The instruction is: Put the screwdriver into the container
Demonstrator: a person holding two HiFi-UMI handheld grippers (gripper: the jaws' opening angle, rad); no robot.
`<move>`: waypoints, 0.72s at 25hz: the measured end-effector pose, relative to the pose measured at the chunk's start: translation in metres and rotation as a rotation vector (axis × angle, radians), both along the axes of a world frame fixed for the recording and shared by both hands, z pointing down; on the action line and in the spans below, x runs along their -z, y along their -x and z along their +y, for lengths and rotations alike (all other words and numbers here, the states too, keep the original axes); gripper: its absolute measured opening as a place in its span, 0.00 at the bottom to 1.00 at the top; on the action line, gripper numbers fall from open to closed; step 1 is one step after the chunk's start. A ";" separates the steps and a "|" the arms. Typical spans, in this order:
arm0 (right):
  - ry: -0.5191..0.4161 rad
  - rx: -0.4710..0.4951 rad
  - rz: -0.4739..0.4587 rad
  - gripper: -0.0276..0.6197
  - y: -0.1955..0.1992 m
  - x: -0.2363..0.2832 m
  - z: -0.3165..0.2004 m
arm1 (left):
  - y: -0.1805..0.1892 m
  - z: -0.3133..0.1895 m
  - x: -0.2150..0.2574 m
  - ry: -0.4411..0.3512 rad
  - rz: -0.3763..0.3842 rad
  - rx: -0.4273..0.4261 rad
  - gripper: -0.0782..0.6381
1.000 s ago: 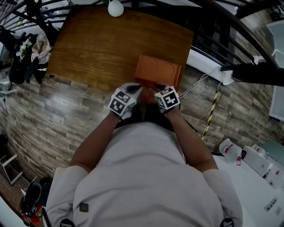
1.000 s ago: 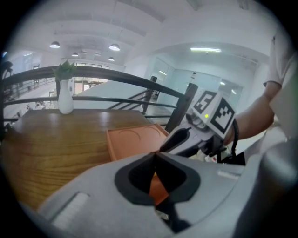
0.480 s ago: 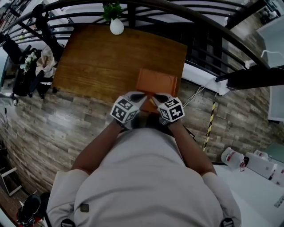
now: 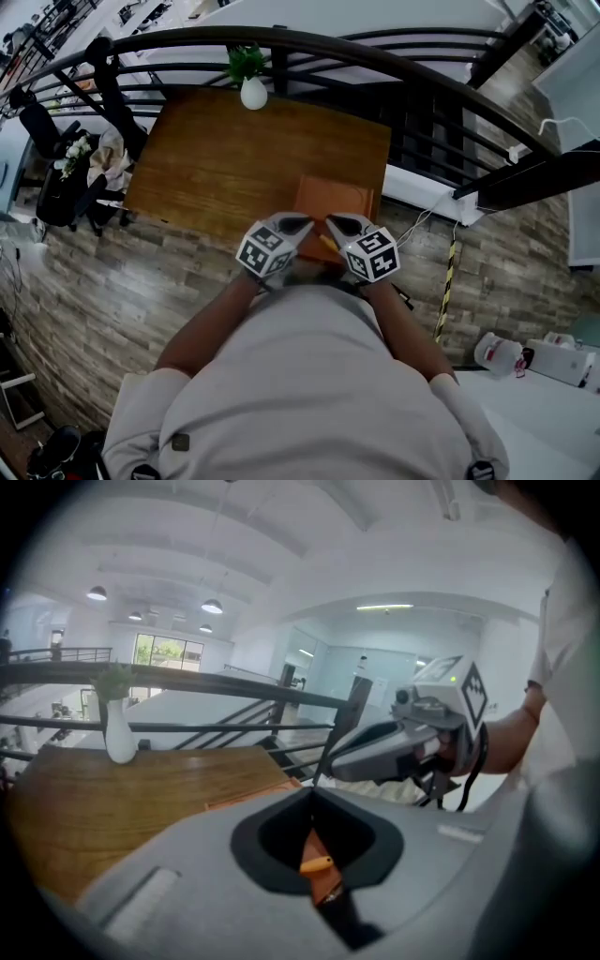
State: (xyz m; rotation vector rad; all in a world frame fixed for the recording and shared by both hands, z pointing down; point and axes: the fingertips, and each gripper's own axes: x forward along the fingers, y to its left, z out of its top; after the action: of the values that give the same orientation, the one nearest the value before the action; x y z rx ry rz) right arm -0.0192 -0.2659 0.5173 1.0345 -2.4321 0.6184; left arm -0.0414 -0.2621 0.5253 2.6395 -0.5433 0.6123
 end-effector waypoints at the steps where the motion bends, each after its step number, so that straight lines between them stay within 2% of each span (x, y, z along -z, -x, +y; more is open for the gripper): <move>1: -0.020 0.008 0.011 0.05 0.001 0.005 0.000 | 0.000 0.000 0.003 -0.003 0.006 -0.004 0.11; 4: -0.068 0.018 0.023 0.05 0.004 0.020 0.003 | 0.002 0.004 0.016 -0.014 0.035 -0.017 0.11; 14: -0.131 -0.024 -0.044 0.05 -0.005 0.066 0.026 | 0.006 0.021 0.069 -0.099 0.131 -0.031 0.11; 18: -0.122 -0.036 -0.087 0.05 -0.019 0.080 0.036 | 0.008 0.035 0.087 -0.081 0.170 -0.013 0.11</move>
State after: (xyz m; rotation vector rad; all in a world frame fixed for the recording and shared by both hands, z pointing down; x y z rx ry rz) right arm -0.0007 -0.2297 0.4377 1.1238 -2.5586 0.5433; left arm -0.0498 -0.2272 0.4378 2.7402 -0.5110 0.3711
